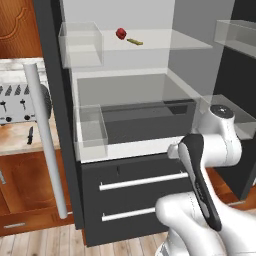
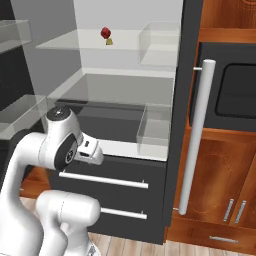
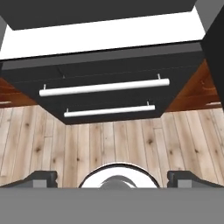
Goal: Retrieve the butter from the fridge and place it on a plate on the dining table. Then retrieve the butter knife by the fridge and place it near the plate.
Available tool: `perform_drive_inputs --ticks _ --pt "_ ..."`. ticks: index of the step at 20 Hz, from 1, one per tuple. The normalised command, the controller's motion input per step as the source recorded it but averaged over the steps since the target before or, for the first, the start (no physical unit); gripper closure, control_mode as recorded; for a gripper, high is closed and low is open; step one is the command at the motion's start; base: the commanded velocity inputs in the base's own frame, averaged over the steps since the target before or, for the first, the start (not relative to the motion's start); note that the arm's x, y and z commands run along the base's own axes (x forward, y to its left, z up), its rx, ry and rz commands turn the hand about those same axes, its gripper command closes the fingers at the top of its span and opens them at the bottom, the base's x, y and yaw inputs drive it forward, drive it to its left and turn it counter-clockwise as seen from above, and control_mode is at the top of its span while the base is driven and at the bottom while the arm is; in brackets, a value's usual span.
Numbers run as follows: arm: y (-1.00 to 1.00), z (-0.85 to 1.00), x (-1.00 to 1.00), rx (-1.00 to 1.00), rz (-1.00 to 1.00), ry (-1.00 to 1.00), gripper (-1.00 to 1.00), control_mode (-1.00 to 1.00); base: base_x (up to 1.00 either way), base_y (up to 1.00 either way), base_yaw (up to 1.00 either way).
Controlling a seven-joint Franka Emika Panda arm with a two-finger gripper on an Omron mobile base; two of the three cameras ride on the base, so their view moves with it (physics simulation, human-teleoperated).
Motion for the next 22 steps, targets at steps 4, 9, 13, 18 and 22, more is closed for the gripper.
perform_drive_inputs --ticks 4,9,13,18,22 --pt "0.0 0.0 0.0 0.0 0.0 0.0 -1.0 1.0 0.73 0.0 0.01" --pt "0.0 0.0 0.0 0.0 0.0 0.0 -1.0 1.0 0.73 0.03 0.0" --pt "0.0 0.0 0.0 0.0 0.0 0.0 -1.0 1.0 0.68 0.14 0.0" --pt "0.0 0.0 0.0 0.0 0.0 0.0 -1.0 1.0 0.55 0.22 0.0" --pt "0.0 0.0 0.0 0.0 0.0 0.0 -1.0 1.0 0.47 0.31 0.0"
